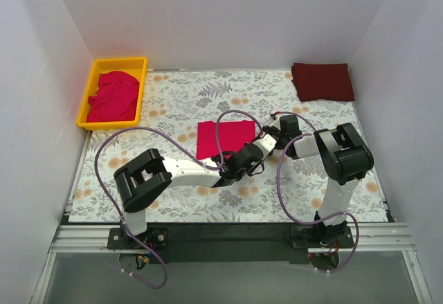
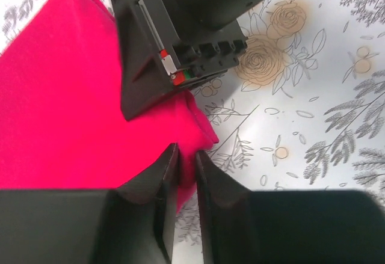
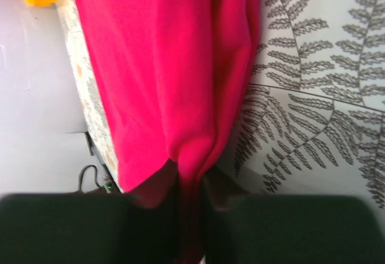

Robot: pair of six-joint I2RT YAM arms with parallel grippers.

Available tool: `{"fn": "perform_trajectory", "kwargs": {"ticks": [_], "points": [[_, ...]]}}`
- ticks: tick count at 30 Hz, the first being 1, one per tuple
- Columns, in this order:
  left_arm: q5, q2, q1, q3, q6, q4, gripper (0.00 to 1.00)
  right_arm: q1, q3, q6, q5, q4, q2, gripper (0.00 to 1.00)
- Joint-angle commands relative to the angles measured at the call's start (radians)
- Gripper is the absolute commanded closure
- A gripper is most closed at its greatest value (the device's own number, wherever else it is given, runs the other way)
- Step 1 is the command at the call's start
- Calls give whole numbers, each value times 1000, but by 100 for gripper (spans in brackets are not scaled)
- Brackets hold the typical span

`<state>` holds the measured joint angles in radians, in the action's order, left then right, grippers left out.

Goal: Fold and stack the t-shirts
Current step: Neatly place the folded tshirt to the corner

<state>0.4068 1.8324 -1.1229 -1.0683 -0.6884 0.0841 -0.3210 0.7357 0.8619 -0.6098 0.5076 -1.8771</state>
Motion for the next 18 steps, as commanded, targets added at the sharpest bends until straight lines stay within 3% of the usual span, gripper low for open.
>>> {"fn": "perform_trajectory", "kwargs": {"ticks": [1,3,4,7,8,14,18], "points": [[-20,-74,-5,-13,-54,7,83,0,7,-98,45,-79,-19,88],[-17,-97,-3,-25,-98,-27,74,11,28,-156,48,-107,-8,99],[-16,-110,0,-28,-109,-50,64,16,40,-178,56,-156,-4,99],[-39,-182,37,-24,-169,-111,52,31,108,-280,103,-263,12,99],[-46,-200,54,-21,-187,-128,44,37,129,-308,129,-302,15,99],[-96,-366,311,-35,-348,-355,28,86,387,-570,295,-583,4,99],[-77,-441,561,-50,-402,-526,18,117,576,-714,416,-716,-49,99]]}}
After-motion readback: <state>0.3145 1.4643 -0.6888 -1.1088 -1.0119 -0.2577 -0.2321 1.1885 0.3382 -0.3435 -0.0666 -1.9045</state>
